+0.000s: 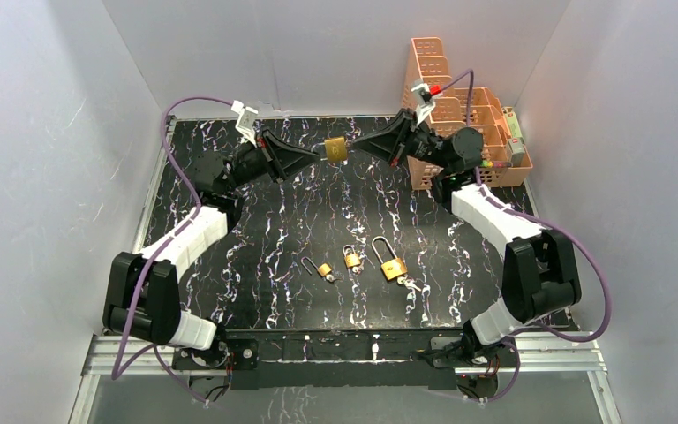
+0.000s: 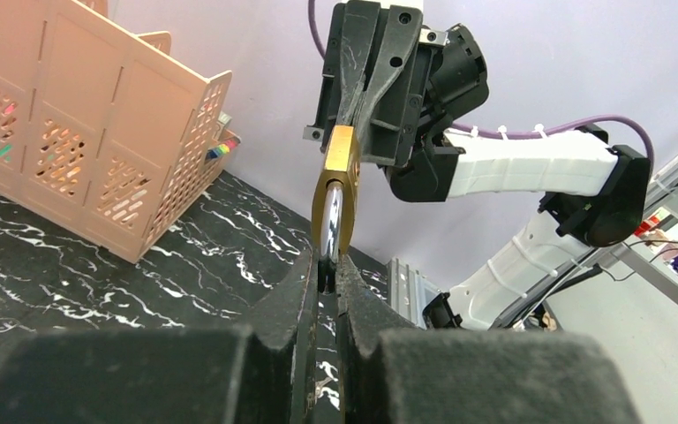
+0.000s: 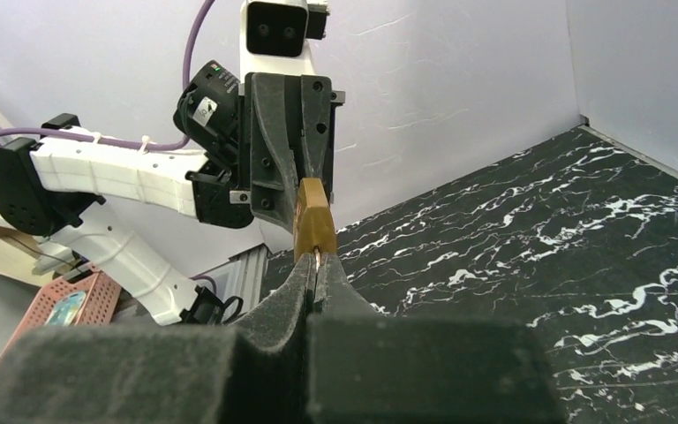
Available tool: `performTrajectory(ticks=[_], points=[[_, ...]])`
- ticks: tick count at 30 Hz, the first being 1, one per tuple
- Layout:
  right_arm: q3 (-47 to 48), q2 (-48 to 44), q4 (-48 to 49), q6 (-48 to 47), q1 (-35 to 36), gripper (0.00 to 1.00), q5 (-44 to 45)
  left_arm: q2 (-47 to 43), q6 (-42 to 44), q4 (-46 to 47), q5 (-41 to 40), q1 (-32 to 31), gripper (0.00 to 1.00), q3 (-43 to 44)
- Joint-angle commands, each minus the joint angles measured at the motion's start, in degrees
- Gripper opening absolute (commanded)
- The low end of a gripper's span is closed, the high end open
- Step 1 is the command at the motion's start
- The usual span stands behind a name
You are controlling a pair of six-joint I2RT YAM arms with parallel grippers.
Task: Lock with the key
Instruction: Lock the lock, then place the key at the center of the board, then place the lock at the center of the board.
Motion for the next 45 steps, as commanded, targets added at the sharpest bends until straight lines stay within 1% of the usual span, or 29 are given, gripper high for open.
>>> performTrajectory(ticks=[1,2,4,6,7,8,9,10,11,12,13,14,15,17,18,19,21,23,25,27,30,32,37,45], points=[[-1.86,-3.16,7.53,4.18,-6.98,0.0,-0.41,-4.26,-0.75,5.29,-0.02,5.17,0.0,0.64],[-2.89,-3.9,9.25,6.33,-10.16,0.0,-0.89,-5.16,-0.99,5.31,0.34,6.79,0.0,-0.01],[-4.75,-4.96,11.57,8.94,-14.33,0.0,-1.49,-6.89,-1.72,5.17,1.45,9.88,0.0,-1.43],[-6.84,-5.9,13.2,10.29,-16.82,0.0,-1.35,-8.93,-1.7,3.09,2.59,12.67,0.0,-2.96],[-7.48,-6.38,12.82,9.5,-17.05,0.0,-0.97,-10.17,-0.28,-0.31,2.83,13.81,0.0,-3.37],[-7.63,-6.8,10.32,7.48,-16.73,0.0,-0.75,-11.68,3.04,-6.59,2.68,14.51,0.0,-3.26],[-7.59,-7.2,6.5,4.51,-15.42,0.0,0.04,-13.74,9.51,-18.42,0.88,14.75,0.0,-2.19],[-7.29,-7.72,1.17,-0.44,-13.3,0.0,1.37,-15.81,19.67,-32.84,-4.11,14.54,0.0,0.31],[-6.47,-8.35,-5.83,-6.97,-10.47,0.0,5.28,-17.57,28.12,-46.76,-11.45,13.75,0.0,2.85],[-4.95,-8.89,-15.1,-14.28,-6.47,0.0,10.41,-18.75,34.32,-56.05,-19.6,12.92,0.0,4.67],[-3.23,-8.91,-25.54,-22.04,-2.07,0.0,16.25,-19.54,39.01,-63.21,-29.85,12.76,0.0,6.2],[-1.32,-8.1,-30.54,-27.64,2.82,0.0,23.09,-19.98,40.96,-68.73,-36.24,12.73,0.0,7.31],[0.18,-6.49,-33.02,-31.29,6.71,0.0,27.95,-20.15,42.95,-72.7,-41.77,12.67,0.0,8.31],[2.41,-1.83,-33.88,-34.39,12.47,0.0,35.1,-19.63,44.2,-78.44,-50.0,12.65,0.0,9.64],[3.57,0.75,-33.46,-35.35,14.72,0.0,38.2,-18.97,43.59,-80.4,-54.48,12.61,0.0,9.87],[4.89,4.02,-32.87,-36.24,17.09,0.0,41.29,-17.37,42.9,-82.75,-57.21,12.64,0.0,10.46],[8.76,10.92,-32.13,-37.55,20.75,0.0,45.32,-13.15,43.06,-86.58,-59.31,12.64,0.0,11.83],[14.01,18.38,-31.71,-37.46,23.24,0.0,45.83,-9.55,42.95,-87.98,-59.62,12.56,0.0,11.44],[20.77,25.92,-31.13,-37.03,25.27,0.0,45.2,-6.64,42.9,-87.94,-59.5,12.56,0.0,10.94],[25.92,33.3,-30.7,-34.17,26.22,0.0,43.19,-4.08,43.16,-87.95,-59.31,12.48,0.0,10.93],[31.5,40.92,-26.87,-28.29,26.29,0.0,38.05,-0.42,43.86,-88.38,-58.36,12.46,0.0,11.9],[36.02,45.58,-26.63,-25.46,26.42,0.0,35.62,1.91,43.97,-88.38,-58.16,12.47,0.0,12.67],[43.08,53.0,-27.79,-22.82,27.3,0.0,34.6,7.37,45.96,-90.22,-58.55,12.47,0.0,15.65],[51.67,60.44,-29.01,-19.33,29.33,0.0,34.01,13.23,46.25,-92.46,-57.51,12.55,0.0,19.72]])
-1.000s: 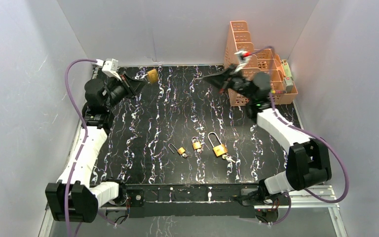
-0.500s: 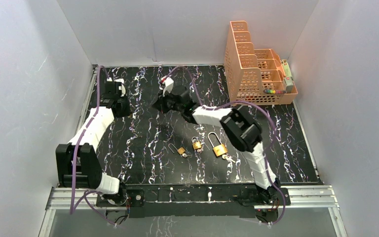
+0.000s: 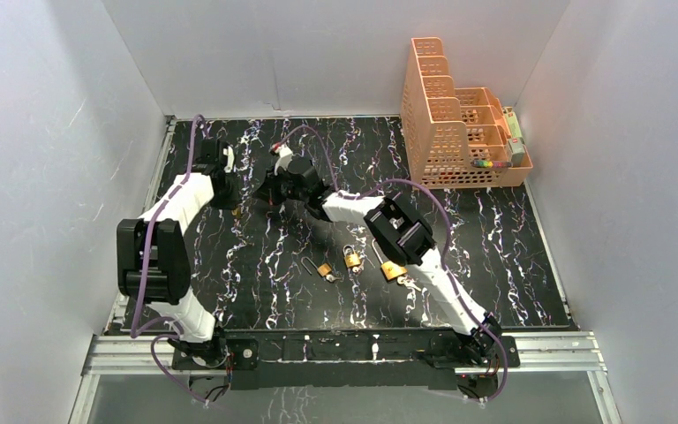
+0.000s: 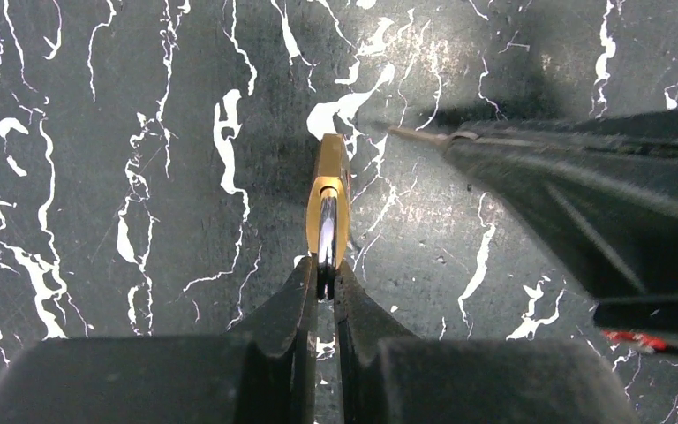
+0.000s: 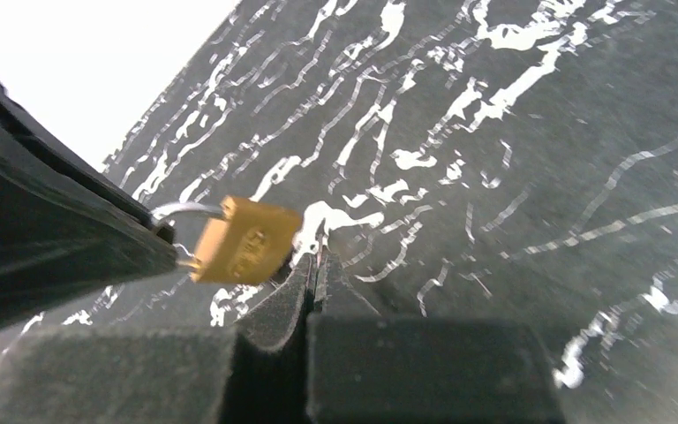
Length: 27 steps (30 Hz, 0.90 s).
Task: Lock with the key
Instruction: Place the lock at the center of the board.
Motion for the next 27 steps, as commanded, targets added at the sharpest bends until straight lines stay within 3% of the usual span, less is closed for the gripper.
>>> performTrajectory(ticks=[1,7,11,15,20,24,27], points=[[6.23,3.05,2.21,2.5,1.71,0.01,-1.39,0.92,0.97,-2.55,-0.31,-0.12,0.0,4.82],[6.42,3.62,1.4,3.1,1.85,0.09,-1.65,4.46,0.66,-4.38,-1.12,-0.12,0.0,7.84],[3.25,2.05,1.81,3.5,1.85,0.34,0.08,5.4,0.18,-4.9,-1.27,-0.14,0.02,8.92],[1.16,-0.14,1.19,1.95,1.79,0.55,1.53,5.03,-0.11,-4.96,-0.95,-0.14,0.25,9.05],[-7.82,-10.03,-0.83,-3.36,0.62,0.59,5.08,3.07,-0.5,-5.22,-1.42,-0.14,0.47,10.63],[-20.09,-23.34,-4.5,-13.17,0.79,0.64,9.02,0.01,-0.92,-5.35,-0.33,-0.16,0.55,12.02],[-27.77,-33.65,-11.93,-21.11,2.29,0.74,12.33,-3.5,-1.31,-5.28,1.09,-0.16,0.56,12.24]])
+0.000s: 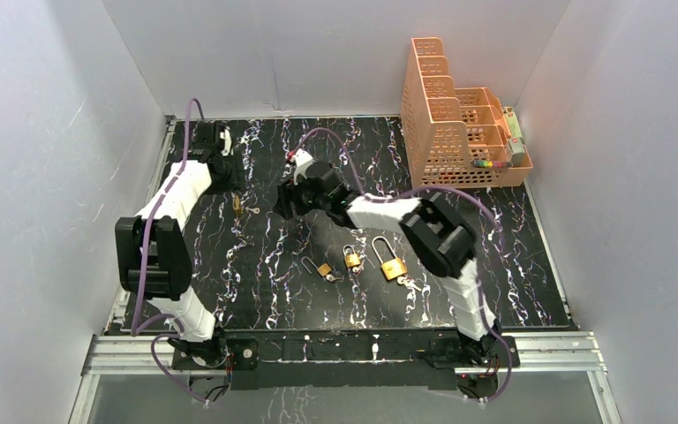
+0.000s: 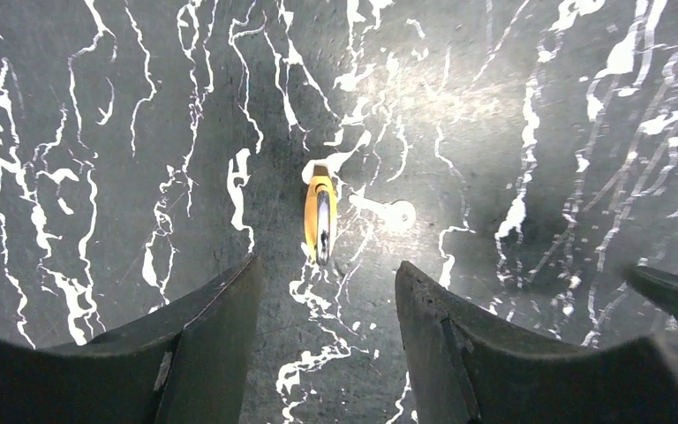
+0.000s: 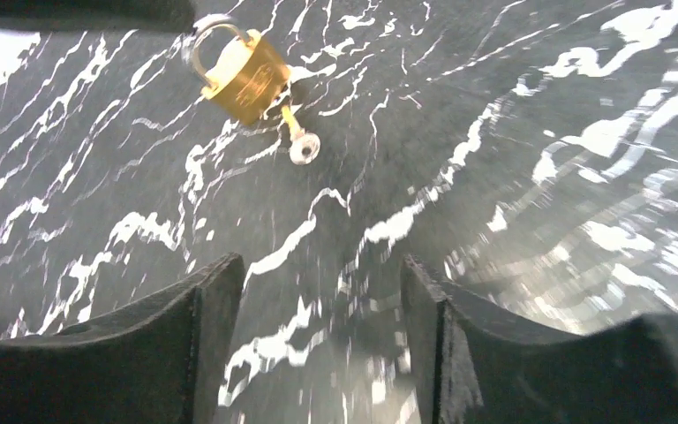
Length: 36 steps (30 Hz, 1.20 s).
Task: Lock with the key
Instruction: Place the lock at the center of the board, then pick up the lock from the center of the board.
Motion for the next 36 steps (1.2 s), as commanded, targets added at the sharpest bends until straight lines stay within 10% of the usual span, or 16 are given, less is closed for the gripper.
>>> performTrajectory(ticks=[1,9,11,36], points=[[-7.73,-18.07,-9.2,-14.77,2.25,0.84,7.3,-8.89,-0.79,-1.02,1.94,-0.19,0.56,2.25],[-19.92,-29.48,-26.57,-17.07,10.68,0.89,18.99,-17.12,-2.91,3.56,9.31,-0.21,0.67,-0.42],[-22.14,-30.03,-26.92,-15.28,11.09,0.87,18.49,-18.53,-3.0,3.88,10.77,-0.2,0.98,-0.24],[-28.14,-27.28,-27.19,-10.27,13.89,0.72,18.97,-24.24,-4.09,2.33,14.11,-0.13,0.98,-1.24]])
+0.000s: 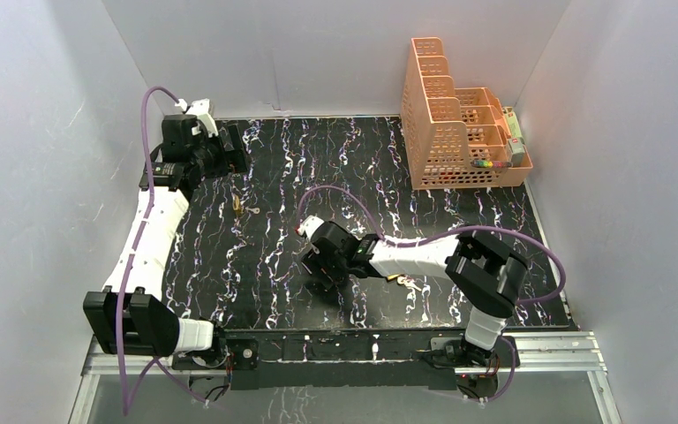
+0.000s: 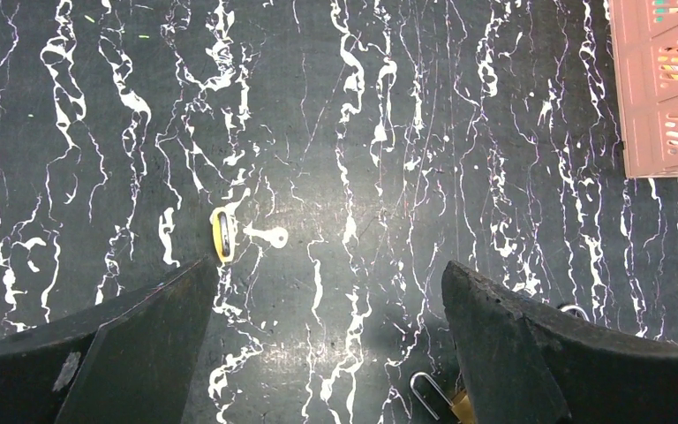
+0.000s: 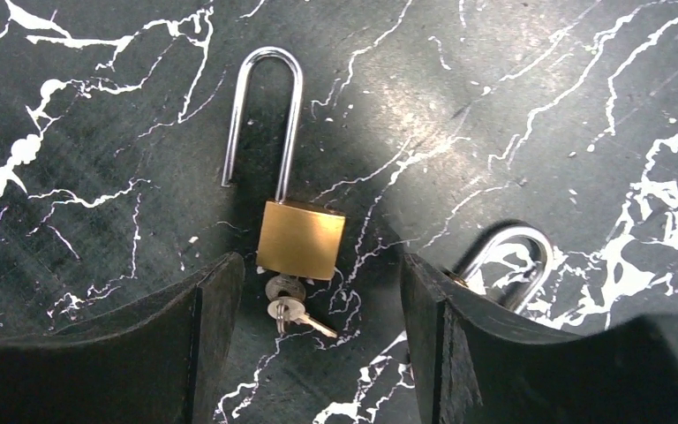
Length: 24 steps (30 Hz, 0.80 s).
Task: Lock with the key
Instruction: Pick up the lock from the center of the board.
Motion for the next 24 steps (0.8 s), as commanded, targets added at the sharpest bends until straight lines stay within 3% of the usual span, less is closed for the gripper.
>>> performTrajectory(ticks=[1,8,20,24], points=[[0.55,0.8,2.53,0.48,0.44,0.71,-1.05,-2.5,-0.42,-0.82,1.35,-0.08,0.98,-0.8],[1.22,2.44,3.03,1.62,0.63,0.62,-2.83,-2.57,-1.99,0.53,3.08,-0.16,0.98,-1.62],[3.37,6.02,2.36,1.92,0.89,0.25,-5.22,-6.32,-5.7,9.88,7.12,-0.16,0.98,-14.51],[1.84,1.75,3.87,-1.3,0.83,0.21,-5.94,-8.17,-7.34,12.12,12.01,-0.16,0.98,-14.91]])
